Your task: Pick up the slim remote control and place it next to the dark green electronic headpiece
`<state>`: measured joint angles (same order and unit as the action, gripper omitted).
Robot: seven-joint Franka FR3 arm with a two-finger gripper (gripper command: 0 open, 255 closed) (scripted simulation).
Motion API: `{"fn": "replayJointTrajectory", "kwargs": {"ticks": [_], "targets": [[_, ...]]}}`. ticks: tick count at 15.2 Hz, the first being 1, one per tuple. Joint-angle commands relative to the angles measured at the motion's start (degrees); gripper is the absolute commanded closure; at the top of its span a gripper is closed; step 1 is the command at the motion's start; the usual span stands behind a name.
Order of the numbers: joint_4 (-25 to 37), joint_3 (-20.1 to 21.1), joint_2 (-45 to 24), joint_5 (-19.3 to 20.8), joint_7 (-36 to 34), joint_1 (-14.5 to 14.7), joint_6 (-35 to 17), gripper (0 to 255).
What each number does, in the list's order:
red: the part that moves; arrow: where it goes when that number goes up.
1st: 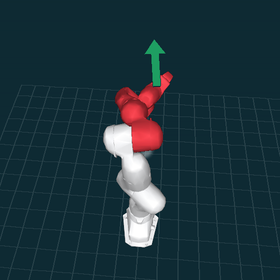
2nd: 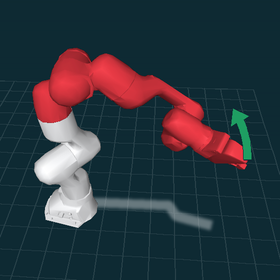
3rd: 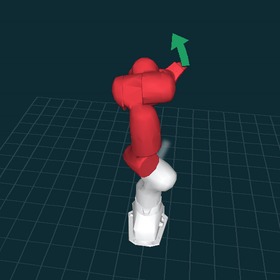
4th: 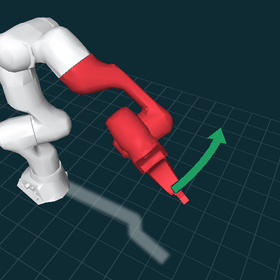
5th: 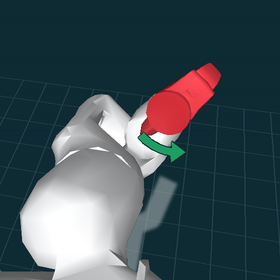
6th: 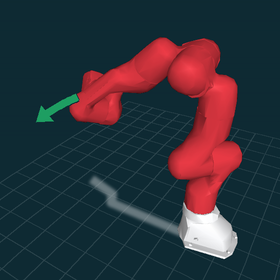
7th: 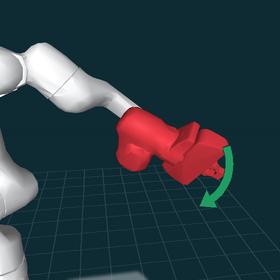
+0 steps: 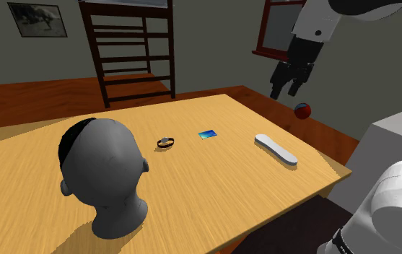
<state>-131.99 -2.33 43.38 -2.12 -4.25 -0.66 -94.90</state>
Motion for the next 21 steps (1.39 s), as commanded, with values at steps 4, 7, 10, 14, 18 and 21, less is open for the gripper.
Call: {"fn": "replayJointTrajectory", "kwargs": {"ticks": [4, 7, 10, 14, 18, 21], "targets": [[-4.26, -1.45, -0.80, 1.44, 1.72, -0.84, -4.18, 0], [-8.04, -2.99, -2.22, 2.94, 3.40, -1.78, -8.55, 0], [-11.32, -4.61, -4.30, 4.48, 5.03, -2.78, -13.12, 0], [-14.86, -6.90, -8.17, 6.54, 7.16, -4.19, -19.57, 0], [-17.36, -9.32, -13.37, 8.52, 9.23, -5.59, -26.37, 0], [-18.49, -11.20, -18.12, 9.82, 10.80, -6.59, -31.64, 0]]}}
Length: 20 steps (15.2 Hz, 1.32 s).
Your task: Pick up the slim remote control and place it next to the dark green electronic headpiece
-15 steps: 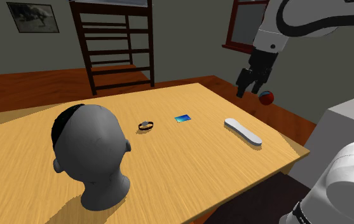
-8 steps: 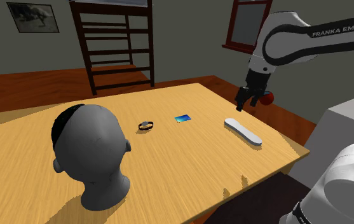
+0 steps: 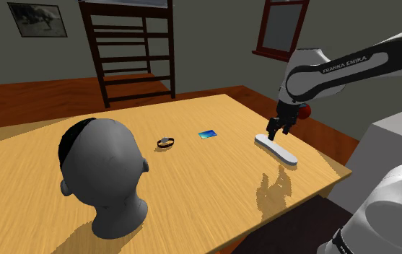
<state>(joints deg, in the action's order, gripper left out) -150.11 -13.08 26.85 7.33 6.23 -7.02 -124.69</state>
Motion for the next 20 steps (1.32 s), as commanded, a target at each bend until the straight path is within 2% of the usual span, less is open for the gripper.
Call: {"fn": "replayJointTrajectory", "kwargs": {"ticks": [1, 10, 17, 18, 20], "targets": [[-0.60, -1.08, -3.32, 0.75, 0.84, -0.54, -3.64, 0], [-3.40, -2.24, -8.79, 0.75, 1.49, -0.52, -11.77, 0], [-3.40, -2.24, -8.78, 0.75, 1.49, -0.52, -11.76, 0], [-3.40, -2.24, -8.78, 0.75, 1.49, -0.52, -11.76, 255], [-3.40, -2.24, -8.78, 0.75, 1.49, -0.52, -11.76, 255]]}}
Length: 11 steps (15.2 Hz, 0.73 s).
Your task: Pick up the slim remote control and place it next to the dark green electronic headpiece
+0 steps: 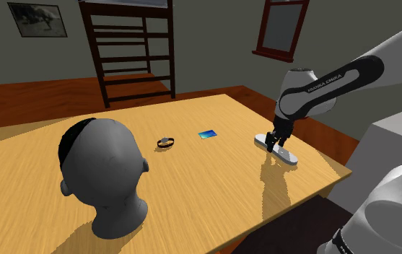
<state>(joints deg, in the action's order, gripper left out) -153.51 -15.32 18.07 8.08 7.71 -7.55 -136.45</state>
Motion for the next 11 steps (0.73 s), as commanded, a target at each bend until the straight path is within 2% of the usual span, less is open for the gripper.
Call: {"fn": "replayJointTrajectory", "kwargs": {"ticks": [1, 7, 11], "targets": [[0.00, 0.00, 0.00, 0.00, 0.00, 0.00, 0.00, 255], [0.00, 0.00, -0.01, 0.00, 0.00, 0.01, -0.01, 255], [1.37, 0.41, 2.48, 0.15, -0.18, -0.12, 3.84, 255]]}}
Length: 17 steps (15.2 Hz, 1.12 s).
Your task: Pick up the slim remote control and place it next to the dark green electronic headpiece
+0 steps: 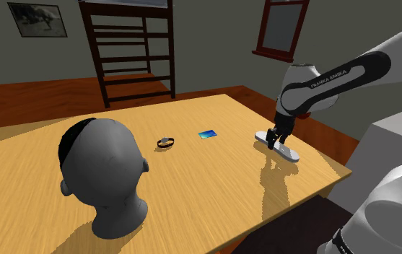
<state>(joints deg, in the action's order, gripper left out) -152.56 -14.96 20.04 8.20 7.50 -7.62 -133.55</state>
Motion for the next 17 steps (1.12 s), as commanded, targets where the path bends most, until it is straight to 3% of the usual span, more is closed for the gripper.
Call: {"fn": "replayJointTrajectory", "kwargs": {"ticks": [1, 17], "targets": [[0.80, 0.15, 1.09, 0.04, 0.00, -0.07, 1.89, 255], [8.53, 1.67, 7.73, -0.28, -0.16, -0.10, 16.23, 255]]}}
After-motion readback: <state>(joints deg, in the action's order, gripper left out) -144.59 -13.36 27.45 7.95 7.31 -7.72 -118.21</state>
